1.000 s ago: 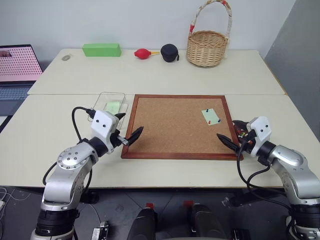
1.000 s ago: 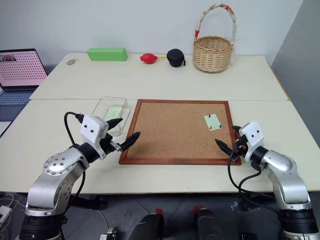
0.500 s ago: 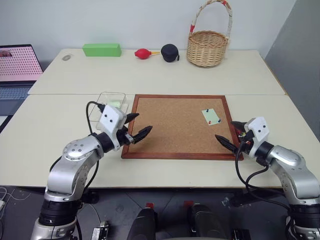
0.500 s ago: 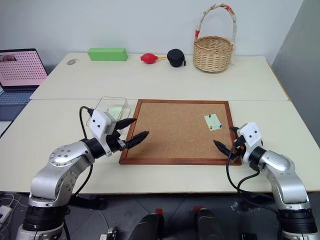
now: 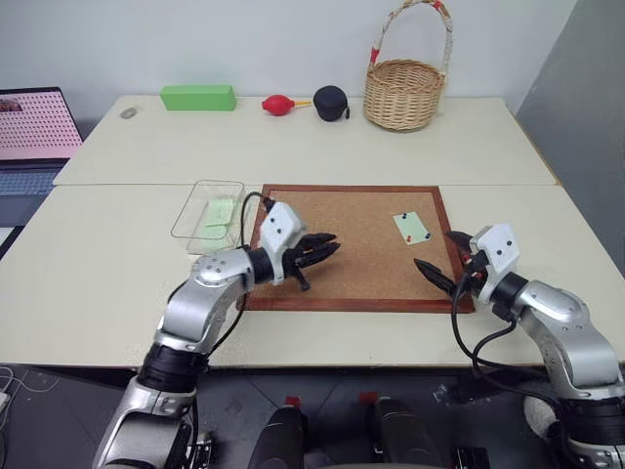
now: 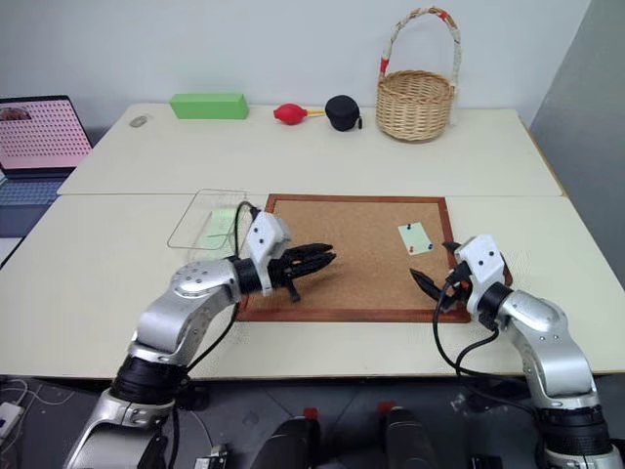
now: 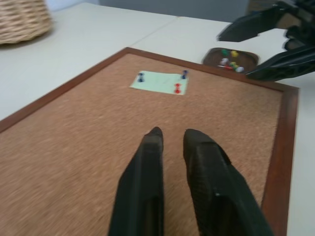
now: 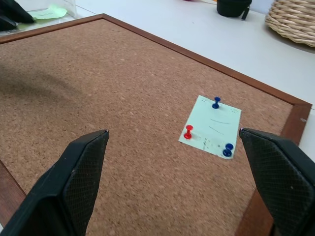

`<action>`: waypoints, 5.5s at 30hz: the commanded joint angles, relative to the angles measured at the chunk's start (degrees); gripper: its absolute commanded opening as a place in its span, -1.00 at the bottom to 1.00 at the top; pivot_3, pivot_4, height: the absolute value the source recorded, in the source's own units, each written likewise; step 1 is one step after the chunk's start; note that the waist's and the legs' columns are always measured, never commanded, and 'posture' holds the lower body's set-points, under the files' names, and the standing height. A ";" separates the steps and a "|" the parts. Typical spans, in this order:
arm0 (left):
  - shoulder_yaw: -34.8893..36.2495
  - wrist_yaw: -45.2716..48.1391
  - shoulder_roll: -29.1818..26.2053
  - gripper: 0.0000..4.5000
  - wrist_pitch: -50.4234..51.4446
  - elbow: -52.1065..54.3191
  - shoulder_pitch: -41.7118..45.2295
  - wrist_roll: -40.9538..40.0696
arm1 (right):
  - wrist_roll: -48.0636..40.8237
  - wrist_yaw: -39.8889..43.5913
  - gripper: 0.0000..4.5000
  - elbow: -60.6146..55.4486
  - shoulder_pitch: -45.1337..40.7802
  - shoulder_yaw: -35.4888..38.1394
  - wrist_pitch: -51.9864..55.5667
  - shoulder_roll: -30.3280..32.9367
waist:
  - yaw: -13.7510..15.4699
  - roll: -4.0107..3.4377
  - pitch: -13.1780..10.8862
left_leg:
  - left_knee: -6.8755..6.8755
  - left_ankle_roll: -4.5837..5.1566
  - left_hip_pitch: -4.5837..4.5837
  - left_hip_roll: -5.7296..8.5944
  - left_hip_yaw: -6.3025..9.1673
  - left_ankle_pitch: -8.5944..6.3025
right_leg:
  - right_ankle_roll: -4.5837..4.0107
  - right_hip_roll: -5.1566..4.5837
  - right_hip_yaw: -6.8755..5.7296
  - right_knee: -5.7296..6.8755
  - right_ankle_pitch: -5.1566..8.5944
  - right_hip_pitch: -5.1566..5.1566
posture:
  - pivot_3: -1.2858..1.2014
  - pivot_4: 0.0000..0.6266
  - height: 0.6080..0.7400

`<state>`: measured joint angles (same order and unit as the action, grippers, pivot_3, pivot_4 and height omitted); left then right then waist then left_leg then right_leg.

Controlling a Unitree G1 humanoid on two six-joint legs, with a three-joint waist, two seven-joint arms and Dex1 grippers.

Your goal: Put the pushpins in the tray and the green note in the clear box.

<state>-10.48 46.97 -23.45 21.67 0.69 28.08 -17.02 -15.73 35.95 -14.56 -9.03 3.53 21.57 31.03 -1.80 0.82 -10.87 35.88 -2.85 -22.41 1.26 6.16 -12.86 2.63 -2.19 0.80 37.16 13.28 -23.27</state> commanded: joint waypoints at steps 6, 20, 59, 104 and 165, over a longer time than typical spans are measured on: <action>-3.75 3.07 7.10 -0.98 -8.84 -17.92 6.21 4.70 | 2.99 -2.29 1.00 0.92 -5.28 -2.86 0.09 -1.64 | 0.07 0.00 0.00 | 0.06 0.00 -0.03 0.03 0.00 0.00 | 0.05 -0.01 0.02 -0.03 -0.03 0.00 | 0.03 -0.52 1.00; -4.55 7.77 9.43 -0.98 -16.83 -34.58 9.57 9.69 | 6.38 -5.64 1.00 29.53 -28.11 -4.55 0.06 -7.42 | 0.02 -0.02 0.08 | 0.15 0.05 0.06 0.05 -0.05 0.03 | 0.04 -0.01 0.06 0.00 -0.23 0.07 | 0.03 -0.52 1.00; -5.37 6.87 9.53 -1.00 -13.65 -34.04 8.26 12.99 | 10.42 -6.20 -0.97 54.92 -42.59 -2.63 -5.69 -11.73 | -0.19 -0.09 0.11 | 0.12 0.06 0.08 0.04 -0.06 0.04 | -0.07 0.01 0.10 0.06 -0.31 0.05 | 0.03 -0.52 1.00; -6.99 7.62 10.77 -1.00 -12.72 -35.20 7.69 14.30 | 1.39 -6.52 -0.97 0.75 -4.01 10.86 26.88 7.30 | 0.01 -0.36 0.51 | 0.12 0.07 0.12 0.04 -0.10 0.03 | 0.04 0.00 0.11 -0.06 -0.27 0.13 | 0.03 -0.52 1.00; -6.56 8.00 8.81 -1.00 -11.98 -32.17 5.72 14.71 | 7.06 -9.54 -0.34 28.63 -15.18 0.45 -7.71 -9.86 | -0.28 -0.33 0.56 | 0.03 0.07 0.15 0.00 -0.09 0.03 | 0.03 0.05 0.11 -0.11 -0.26 0.12 | 0.03 -0.52 1.00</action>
<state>-15.26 54.36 -14.02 7.30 -29.40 36.32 -4.18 -8.30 26.14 15.17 -23.15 4.14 14.51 21.39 -2.08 0.49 -10.31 35.92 -2.78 -22.27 1.26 6.06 -12.83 2.66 -2.13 0.90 37.05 13.02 -23.16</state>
